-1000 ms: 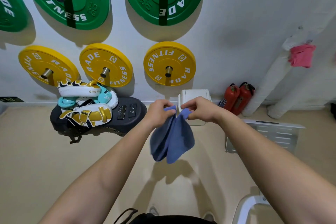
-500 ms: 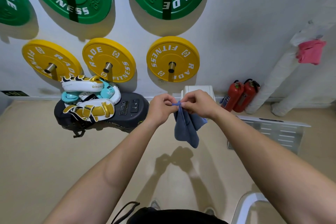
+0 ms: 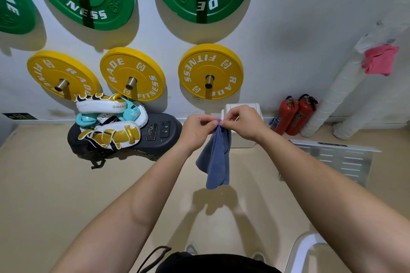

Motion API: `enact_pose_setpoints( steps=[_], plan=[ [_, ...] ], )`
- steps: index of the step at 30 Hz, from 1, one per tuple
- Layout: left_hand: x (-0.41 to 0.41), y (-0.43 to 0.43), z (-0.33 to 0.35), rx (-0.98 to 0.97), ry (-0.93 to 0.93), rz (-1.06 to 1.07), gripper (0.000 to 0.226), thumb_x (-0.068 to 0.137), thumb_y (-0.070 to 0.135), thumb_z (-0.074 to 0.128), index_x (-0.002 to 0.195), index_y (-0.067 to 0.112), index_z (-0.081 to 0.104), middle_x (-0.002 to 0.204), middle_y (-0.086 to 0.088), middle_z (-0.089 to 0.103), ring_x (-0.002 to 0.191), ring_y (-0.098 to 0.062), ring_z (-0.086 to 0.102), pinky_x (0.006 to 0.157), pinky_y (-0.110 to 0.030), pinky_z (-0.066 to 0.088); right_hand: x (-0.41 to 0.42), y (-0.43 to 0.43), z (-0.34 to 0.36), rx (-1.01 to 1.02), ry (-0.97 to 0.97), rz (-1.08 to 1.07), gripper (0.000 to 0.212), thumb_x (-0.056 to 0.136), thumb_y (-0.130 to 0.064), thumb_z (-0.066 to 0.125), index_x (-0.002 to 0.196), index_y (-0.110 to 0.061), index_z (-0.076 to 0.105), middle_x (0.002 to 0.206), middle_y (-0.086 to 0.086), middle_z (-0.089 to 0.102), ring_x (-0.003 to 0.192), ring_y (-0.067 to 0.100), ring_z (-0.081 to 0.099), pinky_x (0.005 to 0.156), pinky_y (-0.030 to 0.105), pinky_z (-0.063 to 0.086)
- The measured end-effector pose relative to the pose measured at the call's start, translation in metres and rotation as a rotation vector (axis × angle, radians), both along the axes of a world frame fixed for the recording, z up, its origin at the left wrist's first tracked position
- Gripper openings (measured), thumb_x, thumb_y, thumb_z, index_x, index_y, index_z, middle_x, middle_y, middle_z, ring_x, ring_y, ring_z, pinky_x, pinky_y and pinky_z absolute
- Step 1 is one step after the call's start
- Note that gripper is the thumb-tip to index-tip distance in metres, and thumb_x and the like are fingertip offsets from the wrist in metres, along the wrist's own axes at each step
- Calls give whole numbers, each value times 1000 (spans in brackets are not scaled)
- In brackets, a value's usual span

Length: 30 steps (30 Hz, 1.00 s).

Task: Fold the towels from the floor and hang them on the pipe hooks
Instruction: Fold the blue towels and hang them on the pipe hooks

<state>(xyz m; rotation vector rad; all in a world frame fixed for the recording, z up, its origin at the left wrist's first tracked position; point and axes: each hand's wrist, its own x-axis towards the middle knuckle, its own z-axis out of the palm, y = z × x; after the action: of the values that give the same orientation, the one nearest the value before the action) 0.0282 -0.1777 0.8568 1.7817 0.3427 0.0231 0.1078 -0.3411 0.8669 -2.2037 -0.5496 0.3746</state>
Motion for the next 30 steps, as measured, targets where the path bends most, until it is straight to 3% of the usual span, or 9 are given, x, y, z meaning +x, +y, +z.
enact_pose_setpoints(
  steps=[4,7,10,12,15,19,22,25,30],
  plan=[
    [0,4,7,38,-6,-49,9,88,13,74,95,18,78,91,1,77,89,-11,71,85,-28,56,3,1,2,-29,-1,11,16,78,-36,78,70,-22,72,73,-4,71,73,16,65,67,37,55],
    [5,9,12,94,-5,-56,15,90,5,69,92,17,77,86,0,75,81,-10,69,79,-25,55,3,2,3,-31,-14,50,16,80,-36,80,75,-22,74,75,-6,71,73,13,63,67,34,52],
    [12,14,19,226,-38,-64,16,90,7,67,90,20,76,89,0,76,86,-14,69,82,-29,56,-5,2,1,10,29,110,9,81,-24,79,75,-22,72,76,-8,69,68,7,58,68,29,50],
    [15,17,25,310,-68,-97,16,90,6,65,89,19,74,90,3,75,87,-12,69,83,-27,54,-12,1,-1,-49,68,203,14,82,-20,77,72,-28,70,76,-8,69,70,9,60,71,28,49],
    [15,23,32,387,-96,-136,14,92,7,64,91,17,74,92,4,74,88,-8,67,83,-25,52,-15,-3,-5,-189,121,301,2,85,-23,74,84,-24,76,84,-6,73,81,14,67,76,30,53],
    [12,34,36,416,-119,-175,15,92,6,63,89,16,74,91,4,74,87,-7,66,84,-26,51,-8,0,-4,-137,-9,83,11,85,-37,69,80,-27,70,78,-9,70,77,14,66,73,40,57],
    [10,36,38,433,-126,-207,17,92,7,63,90,18,75,91,5,74,90,-9,66,86,-29,53,-6,11,0,-128,-118,74,20,82,-47,70,92,-31,61,85,-10,63,78,11,60,65,33,50],
    [8,39,40,443,-131,-210,17,92,7,62,90,19,74,91,5,73,89,-8,66,85,-28,53,-9,24,2,-187,-128,151,10,86,-38,67,89,-29,63,89,-8,62,82,14,60,67,34,51],
    [4,51,44,432,-148,-169,14,92,4,63,93,12,74,92,0,73,88,-10,67,83,-24,51,-9,29,-3,-212,-41,107,8,79,-26,64,78,-22,57,78,-4,66,74,18,62,66,38,52]
  ],
)
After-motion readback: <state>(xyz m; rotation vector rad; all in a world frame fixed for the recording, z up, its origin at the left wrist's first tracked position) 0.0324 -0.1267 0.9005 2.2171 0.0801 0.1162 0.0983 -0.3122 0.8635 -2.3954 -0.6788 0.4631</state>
